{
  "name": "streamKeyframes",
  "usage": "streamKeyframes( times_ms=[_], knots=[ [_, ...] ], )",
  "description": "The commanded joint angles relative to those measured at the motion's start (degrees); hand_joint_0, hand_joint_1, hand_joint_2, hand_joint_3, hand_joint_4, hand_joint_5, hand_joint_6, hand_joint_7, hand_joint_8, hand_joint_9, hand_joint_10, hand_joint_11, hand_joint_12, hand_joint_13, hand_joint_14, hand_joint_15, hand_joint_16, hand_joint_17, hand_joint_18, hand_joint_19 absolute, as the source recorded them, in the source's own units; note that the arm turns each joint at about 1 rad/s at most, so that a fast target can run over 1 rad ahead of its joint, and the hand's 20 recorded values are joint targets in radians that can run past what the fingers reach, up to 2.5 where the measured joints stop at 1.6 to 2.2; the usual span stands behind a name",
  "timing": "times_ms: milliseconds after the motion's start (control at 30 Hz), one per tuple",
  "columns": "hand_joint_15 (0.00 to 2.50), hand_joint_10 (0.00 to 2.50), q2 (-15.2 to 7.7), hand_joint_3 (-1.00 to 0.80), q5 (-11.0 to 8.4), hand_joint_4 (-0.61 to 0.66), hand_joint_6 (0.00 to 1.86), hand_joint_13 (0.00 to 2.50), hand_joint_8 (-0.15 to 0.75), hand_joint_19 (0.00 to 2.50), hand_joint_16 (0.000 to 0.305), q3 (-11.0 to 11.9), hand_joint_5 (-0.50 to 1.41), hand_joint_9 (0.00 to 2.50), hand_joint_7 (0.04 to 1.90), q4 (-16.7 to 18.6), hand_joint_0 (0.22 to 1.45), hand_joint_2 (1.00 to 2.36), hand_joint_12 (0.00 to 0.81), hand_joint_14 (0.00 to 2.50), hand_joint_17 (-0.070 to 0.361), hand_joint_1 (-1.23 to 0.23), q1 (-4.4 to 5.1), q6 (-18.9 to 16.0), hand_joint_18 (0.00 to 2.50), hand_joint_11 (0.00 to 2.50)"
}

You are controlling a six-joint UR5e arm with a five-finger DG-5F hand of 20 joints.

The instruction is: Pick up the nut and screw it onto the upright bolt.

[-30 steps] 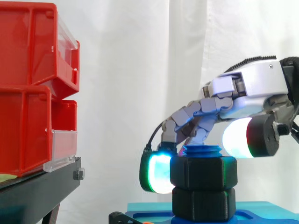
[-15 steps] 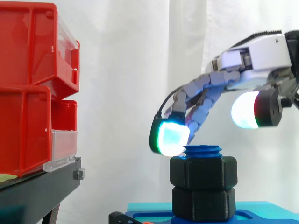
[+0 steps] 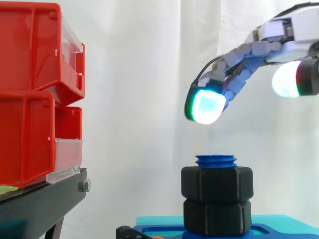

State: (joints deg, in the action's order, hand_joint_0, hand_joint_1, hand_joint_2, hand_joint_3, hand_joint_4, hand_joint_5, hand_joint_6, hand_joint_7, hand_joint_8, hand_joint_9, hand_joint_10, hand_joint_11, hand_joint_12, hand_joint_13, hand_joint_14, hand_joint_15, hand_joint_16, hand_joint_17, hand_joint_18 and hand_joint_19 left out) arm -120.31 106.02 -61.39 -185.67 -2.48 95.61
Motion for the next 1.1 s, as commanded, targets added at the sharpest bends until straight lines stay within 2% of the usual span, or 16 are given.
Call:
streamKeyframes(
  times_ms=[0,67,133,167,367,633,1067],
  knots=[
    [0.0,0.0,6.23,-0.5,-2.57,0.14,0.5,0.51,0.198,0.0,0.03,-12.26,-0.16,0.55,0.68,9.19,0.49,1.0,0.283,0.0,0.068,-0.33,0.37,-0.42,0.15,0.0],
    [0.0,0.0,7.81,-0.5,-3.45,0.13,0.5,0.48,0.197,0.0,0.03,-15.16,-0.16,0.53,0.67,13.06,0.49,1.0,0.287,0.0,0.068,-0.33,0.46,-0.6,0.13,0.0],
    [0.0,0.0,8.34,-0.5,-3.98,0.13,0.5,0.44,0.191,0.0,0.03,-16.22,-0.17,0.49,0.67,14.99,0.49,1.0,0.287,0.0,0.068,-0.33,0.54,-0.6,0.1,0.0],
    [0.0,0.0,8.34,-0.5,-4.95,0.13,0.5,0.43,0.189,0.0,0.03,-16.31,-0.17,0.48,0.67,16.75,0.49,1.0,0.289,0.0,0.068,-0.33,0.63,-0.6,0.09,0.0],
    [0.0,0.0,8.34,-0.5,-5.74,0.12,0.5,0.39,0.187,0.0,0.031,-16.31,-0.18,0.45,0.67,16.48,0.49,1.0,0.293,0.0,0.07,-0.34,0.54,-0.77,0.05,0.0],
    [0.0,0.0,8.34,-0.5,-8.55,0.11,0.5,0.38,0.189,0.0,0.031,-16.31,-0.18,0.43,0.67,16.57,0.5,1.0,0.295,0.0,0.07,-0.34,0.28,-2.88,0.04,0.0],
    [0.0,0.0,8.34,-0.5,-8.81,0.09,0.5,0.27,0.179,0.0,0.034,-16.31,-0.2,0.31,0.65,16.4,0.5,1.0,0.311,0.0,0.076,-0.36,0.19,-3.24,0.0,0.0]
  ],
)
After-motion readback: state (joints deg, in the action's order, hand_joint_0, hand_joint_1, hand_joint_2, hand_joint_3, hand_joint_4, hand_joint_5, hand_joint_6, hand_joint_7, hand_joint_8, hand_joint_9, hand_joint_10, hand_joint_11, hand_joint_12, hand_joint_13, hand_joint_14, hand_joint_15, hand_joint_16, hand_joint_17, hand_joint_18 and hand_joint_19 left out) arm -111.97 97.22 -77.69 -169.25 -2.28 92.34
